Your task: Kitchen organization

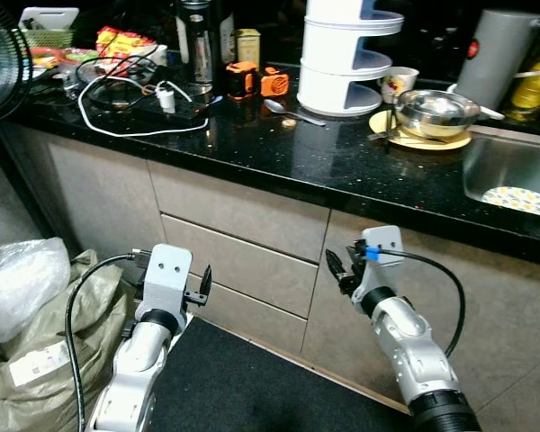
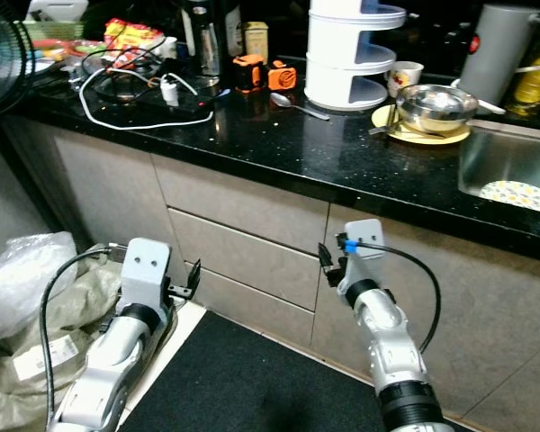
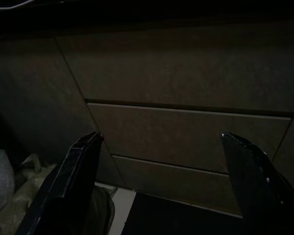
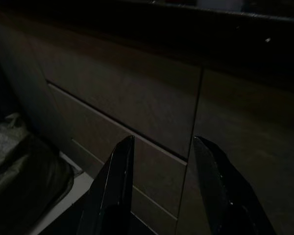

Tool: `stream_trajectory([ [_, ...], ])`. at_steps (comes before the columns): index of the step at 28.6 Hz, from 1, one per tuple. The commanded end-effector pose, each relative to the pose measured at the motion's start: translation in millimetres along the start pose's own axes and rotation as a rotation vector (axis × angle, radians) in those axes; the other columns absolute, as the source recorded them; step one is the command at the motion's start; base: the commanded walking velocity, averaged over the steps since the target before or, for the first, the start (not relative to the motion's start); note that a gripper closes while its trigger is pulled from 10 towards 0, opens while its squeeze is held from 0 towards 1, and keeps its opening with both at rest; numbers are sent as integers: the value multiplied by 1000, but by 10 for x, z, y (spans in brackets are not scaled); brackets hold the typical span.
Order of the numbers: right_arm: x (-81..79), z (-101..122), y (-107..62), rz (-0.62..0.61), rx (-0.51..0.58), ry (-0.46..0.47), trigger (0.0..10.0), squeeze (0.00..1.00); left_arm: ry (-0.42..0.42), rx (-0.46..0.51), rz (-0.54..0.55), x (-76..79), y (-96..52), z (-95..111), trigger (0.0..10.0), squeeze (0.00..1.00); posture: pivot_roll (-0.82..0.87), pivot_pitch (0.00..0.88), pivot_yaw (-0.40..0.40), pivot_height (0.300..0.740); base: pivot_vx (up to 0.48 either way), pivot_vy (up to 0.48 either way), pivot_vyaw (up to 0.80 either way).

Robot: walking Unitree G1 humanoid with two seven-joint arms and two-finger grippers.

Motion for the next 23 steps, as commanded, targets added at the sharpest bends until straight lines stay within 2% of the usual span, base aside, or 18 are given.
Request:
stream_trajectory([
  [1, -56, -26, 16, 16, -4, -20, 10000, 0, -2, -6, -5, -6, 8, -38, 10000, 0, -24, 0, 25, 740, 0, 0, 0],
  [10, -96, 43, 37, 59, 44, 28, 10000, 0, 9, 11, -14, 67, 50, -33, 10000, 0, -20, 0, 11, 740, 0, 0, 0],
  [13, -175, 147, 25, 121, 99, 75, 10000, 0, 12, 36, -16, 65, 66, 32, 10000, 0, 14, 0, 9, 740, 0, 0, 0],
  [16, -218, 245, 9, 157, 148, 80, 10000, 0, -8, 48, 1, 35, 80, 76, 10000, 0, 22, 0, 12, 740, 0, 0, 0],
  [18, -333, 467, -5, 234, 222, 147, 10000, 0, -27, 85, 25, -35, 95, 198, 10000, 0, 40, 0, 0, 740, 257, 0, 0],
  [19, -333, 467, -5, 234, 222, 147, 10000, 0, -27, 85, 25, -35, 95, 198, 10000, 0, 40, 0, 0, 740, 266, 0, 0],
  [23, -596, 879, -41, 394, 335, 209, 10000, 0, -17, 135, 57, -161, 100, 358, 10000, 0, 56, 0, -13, 740, 291, 0, 0],
])
Point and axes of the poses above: a point about 5 cm out from each wrist's last joint towards the gripper, its own y axis pointing out of the wrist towards the gripper, its own z axis along the axis of the wrist's last joint, x = y × z, the point moved 5 cm from there along y, pointing out of the wrist towards the gripper, and after that the axes turned 2 degrees about y, right-handed, at the moved point
